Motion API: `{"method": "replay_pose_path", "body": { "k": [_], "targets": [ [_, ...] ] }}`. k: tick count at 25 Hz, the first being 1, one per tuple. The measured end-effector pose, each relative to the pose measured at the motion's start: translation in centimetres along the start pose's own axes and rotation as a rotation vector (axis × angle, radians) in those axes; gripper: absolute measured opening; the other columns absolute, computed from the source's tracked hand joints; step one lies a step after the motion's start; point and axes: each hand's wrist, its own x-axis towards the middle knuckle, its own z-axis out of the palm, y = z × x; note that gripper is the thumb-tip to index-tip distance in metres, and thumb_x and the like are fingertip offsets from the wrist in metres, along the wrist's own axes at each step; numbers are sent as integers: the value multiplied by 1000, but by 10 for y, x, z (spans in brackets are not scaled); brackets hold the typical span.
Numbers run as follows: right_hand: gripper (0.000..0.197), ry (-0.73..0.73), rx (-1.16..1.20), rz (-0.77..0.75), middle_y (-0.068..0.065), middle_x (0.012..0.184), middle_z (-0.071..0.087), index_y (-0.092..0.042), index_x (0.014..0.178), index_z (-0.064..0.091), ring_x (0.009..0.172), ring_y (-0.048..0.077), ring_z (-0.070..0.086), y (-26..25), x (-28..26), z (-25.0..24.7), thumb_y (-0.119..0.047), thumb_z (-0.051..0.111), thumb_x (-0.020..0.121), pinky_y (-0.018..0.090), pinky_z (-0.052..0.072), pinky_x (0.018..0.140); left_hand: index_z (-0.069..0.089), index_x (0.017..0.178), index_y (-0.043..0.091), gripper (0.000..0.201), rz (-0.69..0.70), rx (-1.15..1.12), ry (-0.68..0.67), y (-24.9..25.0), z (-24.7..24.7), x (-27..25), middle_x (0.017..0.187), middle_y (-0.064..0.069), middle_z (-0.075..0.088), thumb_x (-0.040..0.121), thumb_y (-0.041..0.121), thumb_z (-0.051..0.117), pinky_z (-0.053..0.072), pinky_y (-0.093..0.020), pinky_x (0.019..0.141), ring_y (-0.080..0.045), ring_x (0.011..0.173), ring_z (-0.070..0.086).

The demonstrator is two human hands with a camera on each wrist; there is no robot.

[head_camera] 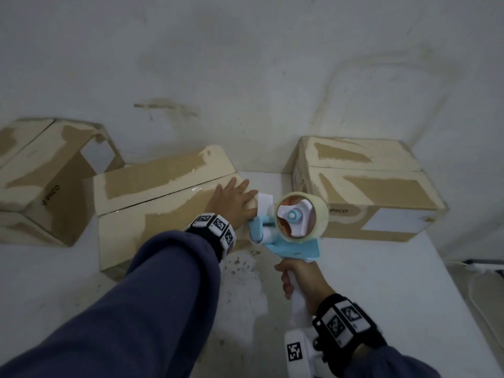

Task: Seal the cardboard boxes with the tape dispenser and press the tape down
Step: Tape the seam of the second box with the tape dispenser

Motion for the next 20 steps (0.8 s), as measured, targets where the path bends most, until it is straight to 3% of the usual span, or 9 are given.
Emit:
{"method": "replay_pose_path", "body": {
  "k": [4, 9, 13, 15, 17, 19, 20],
  "targets": [
    [17, -27, 61, 55, 4, 46, 38, -10, 66, 47, 34, 17, 31, -2, -4, 2, 1, 55, 76, 23, 28, 39, 32, 144, 30, 55, -9, -32, -3, 0, -1, 1, 159, 5, 14, 92, 44, 43, 6, -49, 118, -23, 147, 5],
    [18, 39, 52, 129, 5, 44, 34, -9, 64, 44, 33, 17, 28, 17, -9, -12, 1, 55, 74, 21, 24, 38, 30, 145, 29, 62, 2, 5, -18, 2, -2, -2, 159, 4, 13, 90, 55, 43, 6, -49, 117, -23, 147, 5],
    [14, 145, -269, -96, 4, 41, 44, -10, 61, 50, 36, 21, 39, 25, 0, -31, -9, 65, 62, 28, 33, 44, 29, 145, 26, 63, 35, 87, 20, 2, -1, -4, 159, 1, 13, 90, 54, 43, 12, -48, 117, -26, 146, 8],
    [14, 162, -475, -164, 3, 56, 56, -14, 65, 55, 51, 23, 52, 22, 5, -49, -14, 69, 64, 32, 42, 53, 27, 145, 23, 62, 48, 126, 24, 6, 2, -5, 159, -1, 12, 92, 49, 43, 13, -46, 117, -27, 146, 8],
    [21, 79, -876, -190, 2, 88, 65, -19, 89, 61, 82, 24, 62, 26, 10, -72, -25, 71, 72, 32, 46, 69, 23, 146, 19, 65, 23, 103, 36, 9, 4, -2, 159, -2, 12, 92, 47, 44, 13, -46, 117, -28, 146, 8],
    [47, -77, -1308, -257, -1, 115, 60, -23, 118, 51, 106, 23, 59, 33, 15, -88, -38, 66, 76, 30, 44, 80, 20, 147, 16, 70, -2, 89, 62, 12, 10, -2, 159, -2, 14, 90, 48, 45, 13, -45, 117, -28, 146, 9],
    [52, -147, -1430, -314, -1, 121, 57, -23, 124, 46, 110, 24, 57, 36, 18, -91, -40, 63, 77, 31, 44, 83, 18, 148, 14, 73, -9, 78, 72, 12, 12, -2, 158, -2, 15, 90, 49, 45, 13, -45, 117, -27, 146, 9]
  ]
}}
